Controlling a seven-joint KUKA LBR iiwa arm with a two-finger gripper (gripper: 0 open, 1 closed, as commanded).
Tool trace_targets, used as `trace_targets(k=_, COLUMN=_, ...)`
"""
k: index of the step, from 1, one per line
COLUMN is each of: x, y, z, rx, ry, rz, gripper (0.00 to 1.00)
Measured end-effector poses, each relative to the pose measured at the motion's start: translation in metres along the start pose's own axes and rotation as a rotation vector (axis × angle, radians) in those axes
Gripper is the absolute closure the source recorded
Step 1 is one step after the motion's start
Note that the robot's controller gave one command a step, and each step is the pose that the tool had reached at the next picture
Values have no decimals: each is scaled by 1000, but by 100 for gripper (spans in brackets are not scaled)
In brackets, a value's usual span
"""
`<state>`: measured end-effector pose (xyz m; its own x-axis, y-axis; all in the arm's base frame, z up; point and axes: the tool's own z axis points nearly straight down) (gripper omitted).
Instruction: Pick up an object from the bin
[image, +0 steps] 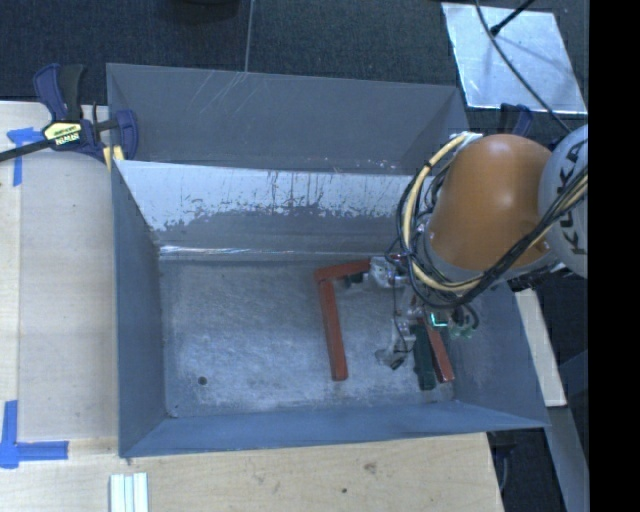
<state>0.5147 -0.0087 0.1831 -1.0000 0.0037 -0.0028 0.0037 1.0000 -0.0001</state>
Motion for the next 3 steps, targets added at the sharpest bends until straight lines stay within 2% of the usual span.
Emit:
trace_targets(k=1, x=-59, y=54, z=116, rx=-3, ry=7, rz=-111, gripper=0)
trace_targets(k=2, x=-94, y=-36, z=113, rx=-12, ry=3, rz=-223, gripper=0)
trace_targets(k=3, x=-96, y=-130, z=99, rx=-1, ry=-1, rz=-427, gripper=0)
